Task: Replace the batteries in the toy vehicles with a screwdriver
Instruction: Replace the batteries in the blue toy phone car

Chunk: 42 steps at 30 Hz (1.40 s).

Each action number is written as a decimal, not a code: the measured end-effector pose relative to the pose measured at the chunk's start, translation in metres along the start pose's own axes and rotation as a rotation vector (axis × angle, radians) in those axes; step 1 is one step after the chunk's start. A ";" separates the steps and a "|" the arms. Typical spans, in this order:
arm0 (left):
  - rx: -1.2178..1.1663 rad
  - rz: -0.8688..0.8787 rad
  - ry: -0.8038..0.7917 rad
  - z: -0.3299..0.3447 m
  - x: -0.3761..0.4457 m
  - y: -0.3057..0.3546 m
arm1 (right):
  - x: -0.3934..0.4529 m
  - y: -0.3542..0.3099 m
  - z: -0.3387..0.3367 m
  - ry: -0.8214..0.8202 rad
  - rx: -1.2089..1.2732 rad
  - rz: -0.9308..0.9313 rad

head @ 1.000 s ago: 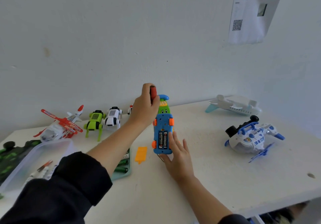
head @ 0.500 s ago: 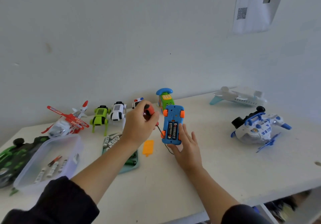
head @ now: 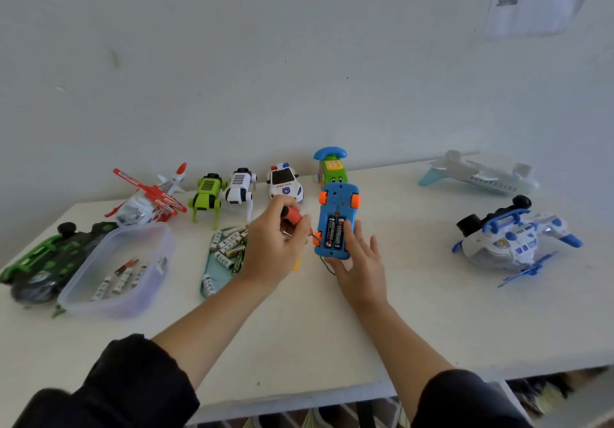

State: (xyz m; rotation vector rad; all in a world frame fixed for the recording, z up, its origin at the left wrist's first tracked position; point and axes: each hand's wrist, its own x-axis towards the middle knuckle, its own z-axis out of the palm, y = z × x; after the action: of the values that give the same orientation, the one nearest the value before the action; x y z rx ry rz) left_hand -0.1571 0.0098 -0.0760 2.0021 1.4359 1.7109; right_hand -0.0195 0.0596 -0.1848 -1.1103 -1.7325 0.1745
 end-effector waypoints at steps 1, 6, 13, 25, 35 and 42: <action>0.021 -0.002 -0.007 0.001 -0.001 0.001 | 0.000 0.000 -0.001 -0.019 0.010 0.003; 0.417 -0.047 -0.213 -0.008 0.004 0.022 | -0.002 -0.006 -0.003 -0.035 0.056 0.004; 1.116 -0.199 -0.716 0.004 -0.007 0.042 | -0.003 -0.001 -0.001 -0.062 0.144 0.082; 0.786 -0.492 -0.502 0.005 -0.079 0.013 | -0.003 -0.004 -0.006 -0.075 0.122 0.106; 0.620 -0.582 -0.231 -0.001 -0.059 0.010 | -0.002 -0.009 -0.008 -0.034 0.095 0.114; 0.303 -0.603 0.011 0.051 -0.022 0.001 | -0.004 -0.010 -0.007 -0.007 0.089 0.027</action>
State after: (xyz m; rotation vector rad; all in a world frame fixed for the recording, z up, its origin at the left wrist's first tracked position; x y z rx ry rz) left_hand -0.1121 0.0163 -0.1084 1.4343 2.1233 1.3005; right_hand -0.0195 0.0487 -0.1789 -1.0697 -1.7001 0.2704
